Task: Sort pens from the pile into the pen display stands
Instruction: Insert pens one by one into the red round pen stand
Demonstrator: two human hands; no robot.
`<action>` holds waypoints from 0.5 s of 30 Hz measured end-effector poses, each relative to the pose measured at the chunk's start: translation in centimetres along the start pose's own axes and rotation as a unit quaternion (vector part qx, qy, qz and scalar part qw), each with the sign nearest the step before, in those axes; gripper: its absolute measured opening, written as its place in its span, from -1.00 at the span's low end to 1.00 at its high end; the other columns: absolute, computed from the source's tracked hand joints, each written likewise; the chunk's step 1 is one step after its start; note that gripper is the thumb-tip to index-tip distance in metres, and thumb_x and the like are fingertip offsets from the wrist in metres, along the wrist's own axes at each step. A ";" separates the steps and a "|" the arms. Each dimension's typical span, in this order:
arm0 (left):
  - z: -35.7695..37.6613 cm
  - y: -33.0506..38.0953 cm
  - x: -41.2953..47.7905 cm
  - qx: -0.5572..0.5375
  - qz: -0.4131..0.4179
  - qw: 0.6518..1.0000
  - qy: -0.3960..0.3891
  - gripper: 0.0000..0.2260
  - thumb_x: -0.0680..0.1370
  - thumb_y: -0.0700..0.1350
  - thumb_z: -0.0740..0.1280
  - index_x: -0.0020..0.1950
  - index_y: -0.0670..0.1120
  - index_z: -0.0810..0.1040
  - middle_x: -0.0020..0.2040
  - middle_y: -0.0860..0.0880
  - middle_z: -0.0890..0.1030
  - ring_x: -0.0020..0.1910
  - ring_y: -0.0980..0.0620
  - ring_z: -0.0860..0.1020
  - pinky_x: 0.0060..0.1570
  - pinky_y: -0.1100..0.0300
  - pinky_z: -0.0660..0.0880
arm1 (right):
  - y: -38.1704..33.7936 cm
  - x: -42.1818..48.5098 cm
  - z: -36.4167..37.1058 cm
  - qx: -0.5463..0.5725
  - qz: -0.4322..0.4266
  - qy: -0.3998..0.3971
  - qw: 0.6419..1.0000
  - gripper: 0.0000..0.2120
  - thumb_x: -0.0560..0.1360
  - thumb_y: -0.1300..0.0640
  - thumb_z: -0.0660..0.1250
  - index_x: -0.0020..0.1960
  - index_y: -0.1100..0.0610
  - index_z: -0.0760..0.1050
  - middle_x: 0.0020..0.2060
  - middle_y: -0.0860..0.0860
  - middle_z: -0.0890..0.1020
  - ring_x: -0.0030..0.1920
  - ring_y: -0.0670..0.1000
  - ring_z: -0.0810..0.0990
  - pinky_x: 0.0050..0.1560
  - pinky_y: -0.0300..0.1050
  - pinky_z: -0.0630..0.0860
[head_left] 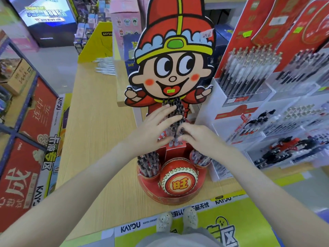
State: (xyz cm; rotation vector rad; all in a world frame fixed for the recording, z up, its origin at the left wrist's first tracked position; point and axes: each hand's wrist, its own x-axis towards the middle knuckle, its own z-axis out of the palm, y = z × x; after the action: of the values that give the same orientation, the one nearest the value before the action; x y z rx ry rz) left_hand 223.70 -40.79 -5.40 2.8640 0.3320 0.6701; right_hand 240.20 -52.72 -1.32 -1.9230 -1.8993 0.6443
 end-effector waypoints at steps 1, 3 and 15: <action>0.1 -0.1 0.0 0.001 0.002 1.000 0.003 -0.49 0.57 0.05 0.26 0.48 -0.10 0.30 0.51 -0.16 0.26 0.52 -0.13 0.15 0.51 0.15 -0.01 | -0.1 0.0 0.4 -0.004 0.000 0.010 1.000 -0.83 0.58 0.08 0.25 0.02 0.19 0.38 -0.31 -0.10 0.45 -0.24 -0.05 0.44 -0.23 -0.09 0.31; 0.1 -0.2 0.0 0.008 0.006 1.000 0.008 -0.49 0.57 0.05 0.27 0.48 -0.11 0.31 0.50 -0.17 0.27 0.51 -0.13 0.16 0.51 0.16 -0.01 | -0.3 -0.3 1.2 -0.005 0.000 0.049 0.999 -0.83 0.58 0.09 0.24 0.05 0.18 0.35 -0.31 -0.12 0.46 -0.20 0.00 0.48 -0.26 -0.12 0.27; -0.3 2.4 -1.2 0.054 -0.086 0.995 0.011 -0.44 0.58 0.06 0.21 0.54 -0.09 0.19 0.54 -0.15 0.21 0.54 -0.12 0.11 0.50 -0.01 0.09 | 0.3 -1.6 2.3 -0.032 0.043 0.123 0.991 -0.77 0.56 0.03 0.26 0.14 0.14 0.40 0.01 0.07 0.57 0.02 0.08 0.54 -0.05 -0.07 0.44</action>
State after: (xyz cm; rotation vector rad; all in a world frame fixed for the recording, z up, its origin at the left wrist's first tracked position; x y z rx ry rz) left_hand 222.96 -43.41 -5.10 2.8870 0.6276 0.6699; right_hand 239.23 -54.45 -3.26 -2.0286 -1.7113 0.3531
